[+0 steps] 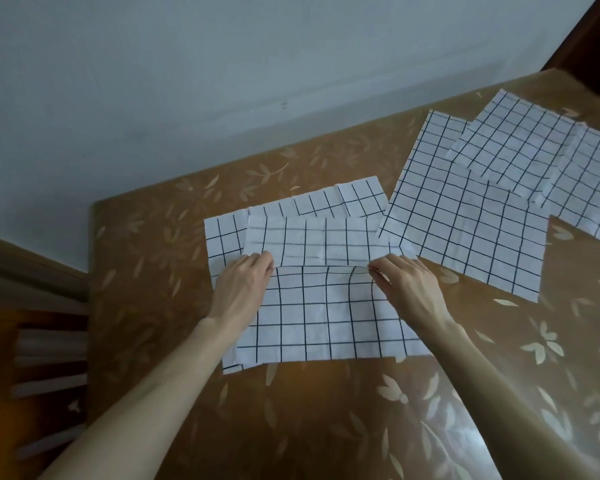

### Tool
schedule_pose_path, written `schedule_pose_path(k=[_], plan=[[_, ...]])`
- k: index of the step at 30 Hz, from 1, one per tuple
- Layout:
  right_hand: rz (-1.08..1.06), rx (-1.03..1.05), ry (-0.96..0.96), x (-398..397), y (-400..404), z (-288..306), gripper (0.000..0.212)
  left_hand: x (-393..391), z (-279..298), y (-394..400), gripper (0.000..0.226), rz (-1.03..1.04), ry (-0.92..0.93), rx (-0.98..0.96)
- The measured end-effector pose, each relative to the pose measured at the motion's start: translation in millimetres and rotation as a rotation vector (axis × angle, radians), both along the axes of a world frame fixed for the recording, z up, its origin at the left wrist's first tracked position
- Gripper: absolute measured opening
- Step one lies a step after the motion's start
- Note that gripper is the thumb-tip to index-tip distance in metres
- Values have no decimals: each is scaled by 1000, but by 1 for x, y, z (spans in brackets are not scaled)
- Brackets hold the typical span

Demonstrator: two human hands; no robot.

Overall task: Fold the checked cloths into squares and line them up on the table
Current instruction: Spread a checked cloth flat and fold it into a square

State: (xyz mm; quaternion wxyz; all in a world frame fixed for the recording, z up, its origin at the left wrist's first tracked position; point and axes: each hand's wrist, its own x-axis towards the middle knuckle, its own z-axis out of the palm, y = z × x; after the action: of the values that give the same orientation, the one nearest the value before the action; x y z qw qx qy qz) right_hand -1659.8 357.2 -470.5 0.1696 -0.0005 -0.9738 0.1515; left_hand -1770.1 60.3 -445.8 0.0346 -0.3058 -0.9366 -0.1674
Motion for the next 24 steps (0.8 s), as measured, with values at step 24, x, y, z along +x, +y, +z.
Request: schedule_pose_path(k=[24], plan=[[-17, -394, -25, 54, -110, 190, 8, 68, 151, -188, 11, 273, -150, 484]])
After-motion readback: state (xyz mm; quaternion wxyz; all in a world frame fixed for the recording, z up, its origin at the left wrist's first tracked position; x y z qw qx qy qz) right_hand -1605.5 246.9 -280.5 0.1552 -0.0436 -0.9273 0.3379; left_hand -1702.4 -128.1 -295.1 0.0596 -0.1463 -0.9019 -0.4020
